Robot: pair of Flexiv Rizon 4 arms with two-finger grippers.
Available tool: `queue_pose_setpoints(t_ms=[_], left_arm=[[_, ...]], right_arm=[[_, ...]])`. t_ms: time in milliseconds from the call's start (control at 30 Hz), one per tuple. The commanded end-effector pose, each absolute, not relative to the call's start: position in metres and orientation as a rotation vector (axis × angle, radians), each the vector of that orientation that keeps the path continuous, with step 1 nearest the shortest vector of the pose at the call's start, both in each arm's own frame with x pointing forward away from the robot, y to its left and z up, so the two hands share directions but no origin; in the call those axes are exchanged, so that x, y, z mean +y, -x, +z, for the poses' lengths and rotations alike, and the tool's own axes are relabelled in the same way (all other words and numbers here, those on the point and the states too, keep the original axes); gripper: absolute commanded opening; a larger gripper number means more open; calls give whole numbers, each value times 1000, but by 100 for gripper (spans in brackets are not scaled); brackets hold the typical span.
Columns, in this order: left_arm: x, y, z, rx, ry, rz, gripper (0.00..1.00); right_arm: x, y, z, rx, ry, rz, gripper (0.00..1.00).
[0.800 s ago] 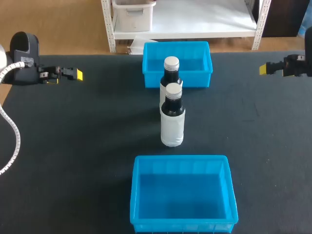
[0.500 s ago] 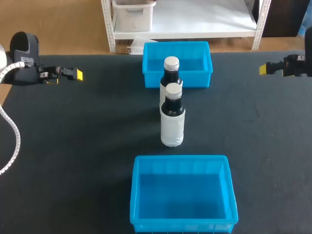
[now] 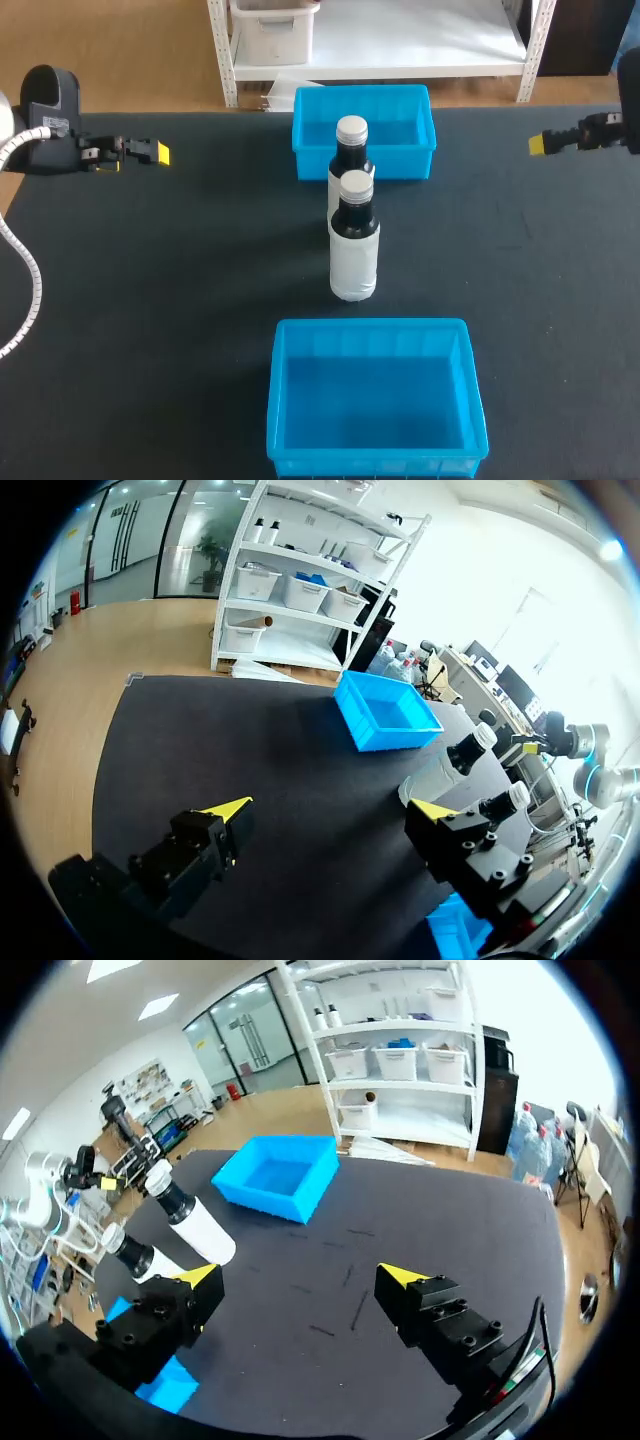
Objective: Pick up the bottle, and place it in the far bin if it is heavy, or in the near bin if it is light.
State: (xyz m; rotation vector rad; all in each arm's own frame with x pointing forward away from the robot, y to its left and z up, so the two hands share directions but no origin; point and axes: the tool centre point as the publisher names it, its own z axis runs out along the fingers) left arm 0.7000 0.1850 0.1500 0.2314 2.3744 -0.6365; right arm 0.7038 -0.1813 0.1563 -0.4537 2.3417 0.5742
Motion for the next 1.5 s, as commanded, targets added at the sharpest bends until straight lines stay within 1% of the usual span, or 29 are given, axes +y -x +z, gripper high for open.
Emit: queue_pose_setpoints(t_ms=[33, 133, 800, 1100, 1333, 1500], left_arm=[[185, -700, 150, 2374, -231, -636, 100], [185, -700, 150, 2374, -231, -636, 100], [185, -700, 150, 2374, -231, -636, 100], [185, -700, 150, 2374, -231, -636, 100], [185, -700, 150, 2374, -231, -636, 100], [185, -700, 150, 2374, -231, -636, 100]], right_arm=[[-190, -714, 162, 2181, 1118, 848, 100], [-194, -707, 164, 2116, 1377, 888, 100], [-194, -707, 164, 2116, 1377, 888, 100], [-158, -683, 166, 1872, 1539, 851, 100], [-131, -667, 159, 1822, 1529, 866, 100], [-111, -658, 153, 1835, 1485, 803, 100]])
